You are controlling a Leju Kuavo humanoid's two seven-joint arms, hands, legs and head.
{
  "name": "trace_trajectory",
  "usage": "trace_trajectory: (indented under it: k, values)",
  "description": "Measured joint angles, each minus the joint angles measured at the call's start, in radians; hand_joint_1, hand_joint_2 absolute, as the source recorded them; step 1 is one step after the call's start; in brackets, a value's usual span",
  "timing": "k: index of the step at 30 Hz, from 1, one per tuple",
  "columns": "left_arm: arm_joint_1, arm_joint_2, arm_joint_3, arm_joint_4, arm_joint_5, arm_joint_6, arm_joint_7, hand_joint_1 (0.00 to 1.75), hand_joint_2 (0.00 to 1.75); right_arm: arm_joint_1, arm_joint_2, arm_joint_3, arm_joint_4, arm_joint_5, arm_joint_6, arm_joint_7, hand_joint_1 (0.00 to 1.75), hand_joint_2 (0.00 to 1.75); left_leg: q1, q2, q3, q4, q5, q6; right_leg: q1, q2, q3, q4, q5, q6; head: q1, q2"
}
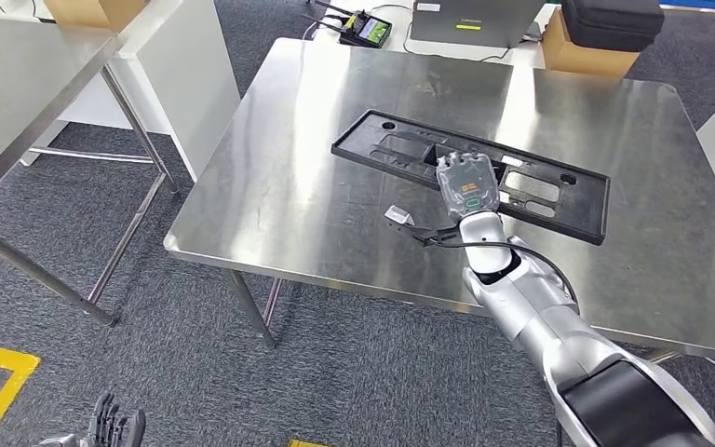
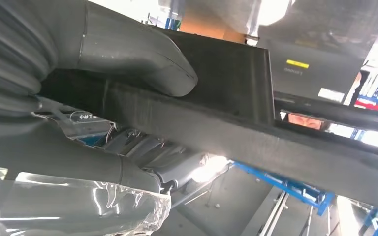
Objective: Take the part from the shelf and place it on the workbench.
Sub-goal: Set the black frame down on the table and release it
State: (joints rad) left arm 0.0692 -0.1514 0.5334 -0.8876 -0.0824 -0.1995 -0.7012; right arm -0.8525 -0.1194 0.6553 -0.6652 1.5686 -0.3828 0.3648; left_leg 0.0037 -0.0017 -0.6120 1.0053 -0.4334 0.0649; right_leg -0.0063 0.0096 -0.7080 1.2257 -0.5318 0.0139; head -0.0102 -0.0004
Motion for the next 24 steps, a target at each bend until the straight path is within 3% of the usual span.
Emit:
trace_trajectory:
  k: [2,3,5,6,8,12,14,16,17,18,19,21,22,24]
  values:
    - [0.001,0.000,0.000,0.001,0.000,0.000,0.000,0.00,1.75,0.012,-0.003,0.000,0.004,0.000,0.000,0.001,1.75,1.75,0.001,-0.003,0.013,0.000,-0.012,0.000,-0.008,0.000,-0.054,0.066,0.002,0.013,0.000,0.000]
    - [0.002,0.000,0.000,0.001,0.000,0.000,0.000,0.00,1.75,0.017,-0.004,-0.001,0.007,0.000,0.000,0.001,1.75,1.75,0.002,-0.005,0.021,0.001,-0.018,-0.004,-0.014,-0.001,-0.054,0.043,0.025,0.024,0.000,0.000]
    - [0.002,0.000,0.000,0.002,0.000,-0.001,0.000,0.00,1.75,0.021,-0.005,-0.002,0.009,0.000,-0.001,0.002,1.75,1.75,0.004,-0.007,0.037,0.002,-0.034,-0.015,-0.028,-0.009,-0.010,-0.087,0.094,0.048,0.001,0.000]
    - [0.002,0.001,0.000,0.002,0.000,-0.001,0.000,0.00,1.75,0.020,-0.005,-0.003,0.009,0.000,-0.001,0.004,1.75,1.75,0.002,-0.007,0.042,0.005,-0.043,-0.023,-0.031,-0.013,0.018,-0.151,0.121,0.053,0.002,0.000]
    - [0.001,0.003,0.000,0.003,0.000,-0.002,0.000,0.00,1.75,0.021,-0.004,-0.003,0.010,0.000,-0.001,0.006,1.75,1.75,-0.001,-0.007,0.047,0.009,-0.059,-0.036,-0.032,-0.016,0.046,-0.207,0.136,0.044,0.001,0.000]
    - [0.000,0.004,-0.001,0.003,0.000,-0.003,0.000,0.00,1.75,0.020,-0.005,-0.006,0.012,0.000,-0.002,0.013,1.75,1.75,0.013,-0.002,0.045,0.038,-0.088,-0.056,-0.027,-0.006,0.062,-0.206,0.118,0.011,-0.002,0.000]
    - [-0.003,0.005,-0.001,0.005,0.002,-0.005,0.000,0.00,1.75,0.018,-0.001,-0.007,0.013,0.000,-0.003,0.021,1.75,1.75,0.016,-0.001,-0.003,0.137,-0.125,-0.063,-0.024,-0.003,0.077,-0.207,0.107,-0.004,-0.002,0.000]
    - [-0.003,0.007,0.000,0.009,0.004,-0.006,0.000,0.00,1.75,0.018,0.006,-0.006,0.017,0.000,-0.003,0.027,1.75,1.75,0.017,-0.001,-0.087,0.261,-0.158,-0.064,-0.018,-0.002,0.090,-0.207,0.097,-0.015,-0.002,0.000]
    - [-0.003,0.008,0.000,0.011,0.004,-0.006,0.000,0.00,1.75,0.019,0.010,-0.005,0.019,0.000,-0.003,0.029,1.75,1.75,0.017,-0.001,-0.119,0.292,-0.152,-0.063,-0.016,0.000,0.097,-0.207,0.091,-0.018,-0.002,0.000]
    - [-0.003,0.009,0.000,0.013,0.004,-0.006,0.000,0.00,1.75,0.019,0.014,-0.004,0.021,0.000,-0.003,0.030,1.75,1.75,0.016,-0.001,-0.133,0.284,-0.127,-0.061,-0.014,0.001,0.105,-0.207,0.085,-0.018,-0.002,0.000]
    - [-0.003,0.010,0.000,0.014,0.005,-0.007,0.000,0.00,1.75,0.019,0.016,-0.003,0.023,0.000,-0.003,0.031,1.75,1.75,0.016,-0.001,-0.125,0.239,-0.085,-0.057,-0.013,0.003,0.114,-0.207,0.078,-0.016,-0.002,0.000]
    - [-0.003,0.012,0.001,0.016,0.005,-0.008,0.000,0.00,1.75,0.016,0.020,-0.003,0.024,0.000,-0.003,0.033,1.75,1.75,0.014,-0.001,-0.080,0.111,-0.003,-0.050,-0.010,0.004,0.132,-0.207,0.063,-0.010,-0.002,0.000]
    - [-0.004,0.013,0.003,0.016,0.006,-0.008,0.000,0.00,1.75,0.013,0.021,-0.003,0.024,0.000,-0.003,0.034,1.75,1.75,0.011,-0.001,-0.061,0.066,0.015,-0.046,-0.008,0.005,0.138,-0.207,0.057,-0.006,-0.002,0.000]
    - [-0.006,0.014,0.005,0.017,0.006,-0.009,0.000,0.00,1.75,0.009,0.023,-0.002,0.025,0.000,-0.003,0.035,1.75,1.75,0.003,-0.002,-0.046,0.039,0.009,-0.040,-0.004,0.006,0.141,-0.211,0.050,0.005,-0.001,0.000]
